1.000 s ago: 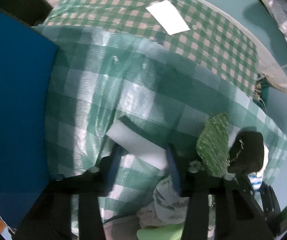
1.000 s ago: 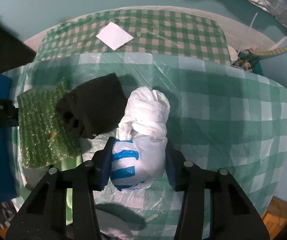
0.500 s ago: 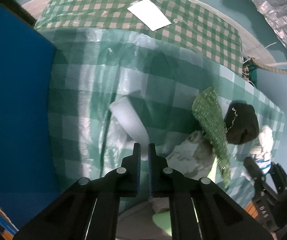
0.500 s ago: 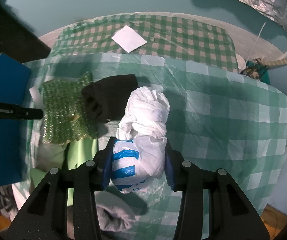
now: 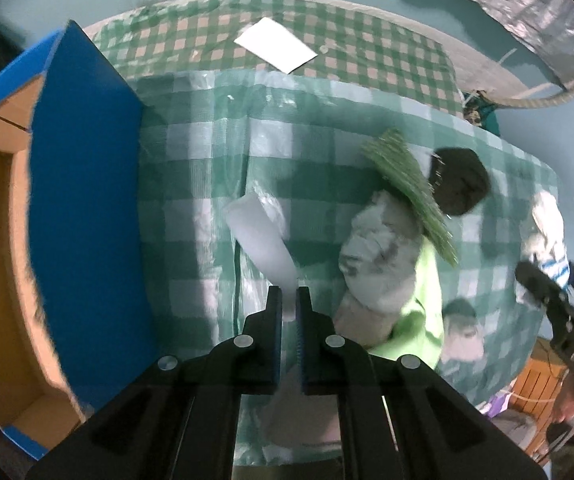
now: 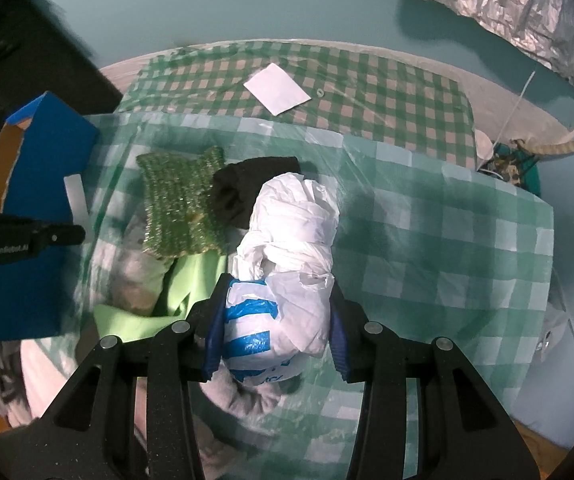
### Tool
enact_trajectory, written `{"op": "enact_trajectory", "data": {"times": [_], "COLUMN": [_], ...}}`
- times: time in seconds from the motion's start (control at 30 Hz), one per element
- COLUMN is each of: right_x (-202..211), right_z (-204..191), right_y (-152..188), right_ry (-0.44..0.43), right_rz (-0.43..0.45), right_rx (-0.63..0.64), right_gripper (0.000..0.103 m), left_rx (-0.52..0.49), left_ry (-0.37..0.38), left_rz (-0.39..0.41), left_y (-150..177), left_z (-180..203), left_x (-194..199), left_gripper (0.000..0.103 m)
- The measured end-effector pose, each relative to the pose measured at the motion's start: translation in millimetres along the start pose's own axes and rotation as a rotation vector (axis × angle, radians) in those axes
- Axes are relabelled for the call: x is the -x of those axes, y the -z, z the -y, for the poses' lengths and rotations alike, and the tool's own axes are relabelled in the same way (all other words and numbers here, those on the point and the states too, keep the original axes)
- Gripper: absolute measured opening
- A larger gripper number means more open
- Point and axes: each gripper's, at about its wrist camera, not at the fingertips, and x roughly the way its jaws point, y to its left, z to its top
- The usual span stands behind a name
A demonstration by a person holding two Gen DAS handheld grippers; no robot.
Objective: Organize soft objects
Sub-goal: 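Carry the striped sock into the cardboard box and open the right gripper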
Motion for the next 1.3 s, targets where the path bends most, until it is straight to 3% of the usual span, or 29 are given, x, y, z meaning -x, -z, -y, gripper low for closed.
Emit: {"op": "enact_trajectory", "data": {"times": [0.67,1.3], "right_x": [67.5,80.1], "right_z": [-57.6,-186.6], "right_y": [-11.6,-49.6], "right_ry": [-0.056,-0.177], "right_rz": [0.044,0.054], "right_rx": [0.173,0.397], "right_gripper": [0.042,0.042], "left_rx": [-0.13,-0.053], "left_ry": [-0.012,-0.051], "left_rz": [0.127,0.2], "left_y": [47.4,73.1], "left_z": [-2.4,-70.5], "left_x": [89.8,136.2], "left_gripper": [0.006,0.006]}}
